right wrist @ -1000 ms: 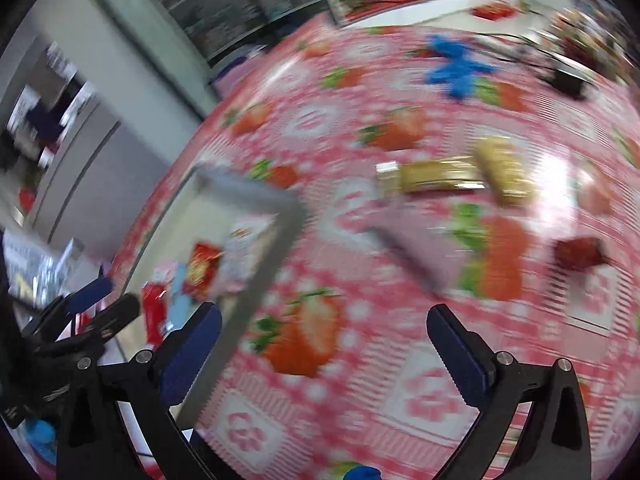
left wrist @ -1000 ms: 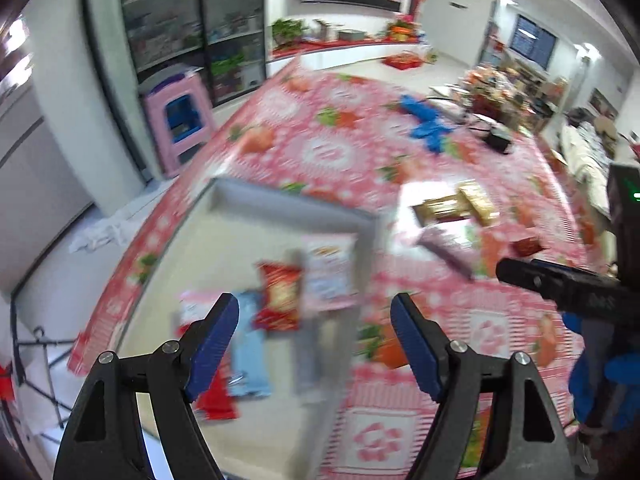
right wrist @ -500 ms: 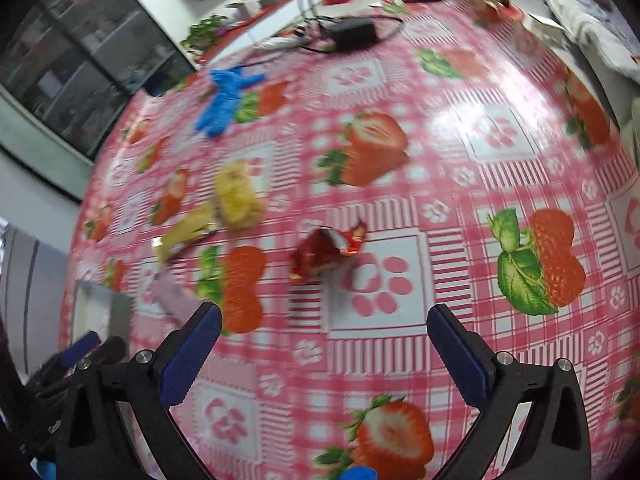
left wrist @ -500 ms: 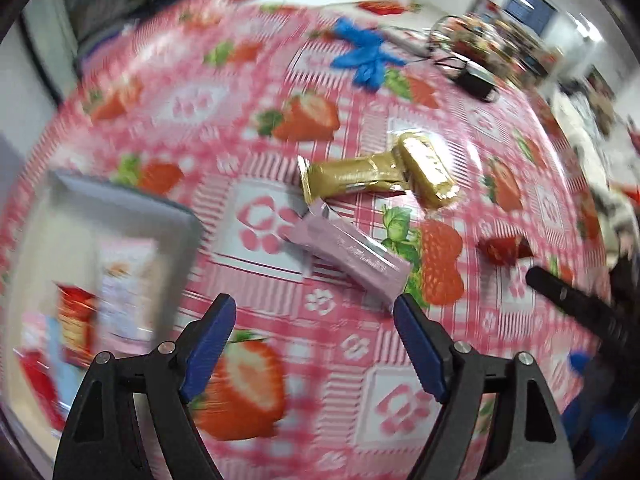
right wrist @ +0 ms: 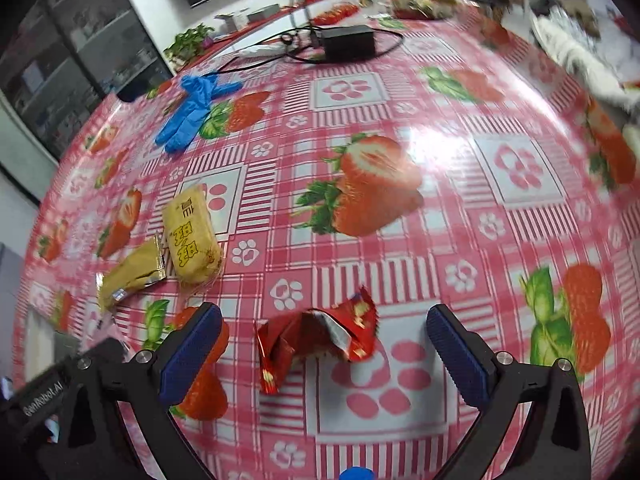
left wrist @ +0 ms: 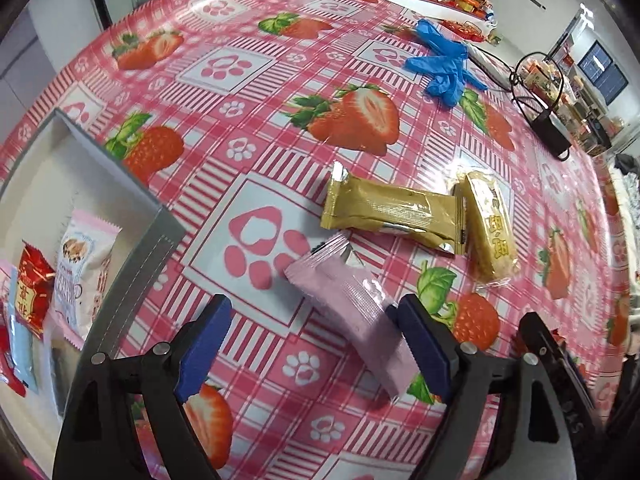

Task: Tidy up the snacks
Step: 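Move the left tool over the pink bar while the right tool reaches the red crinkled wrapper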

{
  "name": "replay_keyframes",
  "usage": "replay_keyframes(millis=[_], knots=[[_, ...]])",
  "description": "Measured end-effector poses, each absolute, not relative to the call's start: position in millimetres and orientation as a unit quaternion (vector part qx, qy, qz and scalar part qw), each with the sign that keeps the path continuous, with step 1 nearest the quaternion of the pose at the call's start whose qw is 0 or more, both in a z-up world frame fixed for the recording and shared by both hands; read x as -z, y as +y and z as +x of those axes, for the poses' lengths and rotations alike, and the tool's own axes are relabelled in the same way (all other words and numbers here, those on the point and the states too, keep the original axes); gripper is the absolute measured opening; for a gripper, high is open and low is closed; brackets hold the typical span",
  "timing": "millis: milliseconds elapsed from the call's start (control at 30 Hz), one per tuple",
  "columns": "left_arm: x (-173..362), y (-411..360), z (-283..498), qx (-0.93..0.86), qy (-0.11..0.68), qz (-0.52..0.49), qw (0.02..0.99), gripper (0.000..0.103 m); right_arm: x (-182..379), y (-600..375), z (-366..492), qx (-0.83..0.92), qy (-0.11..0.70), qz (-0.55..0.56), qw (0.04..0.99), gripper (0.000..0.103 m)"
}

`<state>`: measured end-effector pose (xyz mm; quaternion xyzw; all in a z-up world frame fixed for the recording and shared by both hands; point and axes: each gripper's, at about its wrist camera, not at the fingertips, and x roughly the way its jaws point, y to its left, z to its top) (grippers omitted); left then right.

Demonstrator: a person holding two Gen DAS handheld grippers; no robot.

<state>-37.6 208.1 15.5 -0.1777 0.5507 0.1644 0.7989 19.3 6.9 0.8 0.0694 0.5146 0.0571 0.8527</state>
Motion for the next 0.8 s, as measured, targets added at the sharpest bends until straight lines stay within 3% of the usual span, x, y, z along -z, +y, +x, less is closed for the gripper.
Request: replay_keyframes(millis=[33,100,167,267,300,333,400,667,700,733,767,800], knots=[[-15,205,-37,-0.165,0.548,-0.166,0.803,0.088,-2,10,18,-0.054,0.507,0.051,0.858,0.084],[-12,198,-36,-0.162,0.545,-0.136,0.811,0.087,-3,15,15,-0.059,0.498,0.018,0.865,0.053],[-10,191,-37,-0.158,0.544,-0.101,0.818,0.086,-3,13,11,-0.073,0.496,0.011,0.865,0.049],[-14,182,-48,-0.119,0.524,-0.073,0.840,0.058,-5,6,2,-0.090,0.495,0.015,0.864,0.044],[-16,178,-55,-0.098,0.522,-0.058,0.845,0.042,-6,3,-4,-0.098,0.496,0.016,0.863,0.044],[-16,175,-60,-0.084,0.521,-0.046,0.848,0.034,-6,0,-9,-0.103,0.497,0.016,0.862,0.044],[-17,171,-80,-0.056,0.517,-0.026,0.854,0.032,-6,-8,-26,-0.114,0.500,0.014,0.858,0.043],[-16,164,-175,-0.006,0.491,0.014,0.871,0.037,-6,-44,-111,-0.130,0.505,0.014,0.853,0.044],[-16,165,-181,-0.009,0.488,0.017,0.873,0.053,-6,-49,-126,-0.132,0.502,0.013,0.855,0.044],[-16,166,-183,-0.012,0.485,0.018,0.874,0.075,-5,-51,-134,-0.135,0.501,0.013,0.855,0.044],[-16,167,-185,-0.015,0.480,0.016,0.877,0.082,-6,-53,-141,-0.136,0.499,0.012,0.856,0.051],[-17,170,-184,-0.020,0.475,0.013,0.880,0.084,-5,-56,-149,-0.131,0.499,0.009,0.856,0.075]])
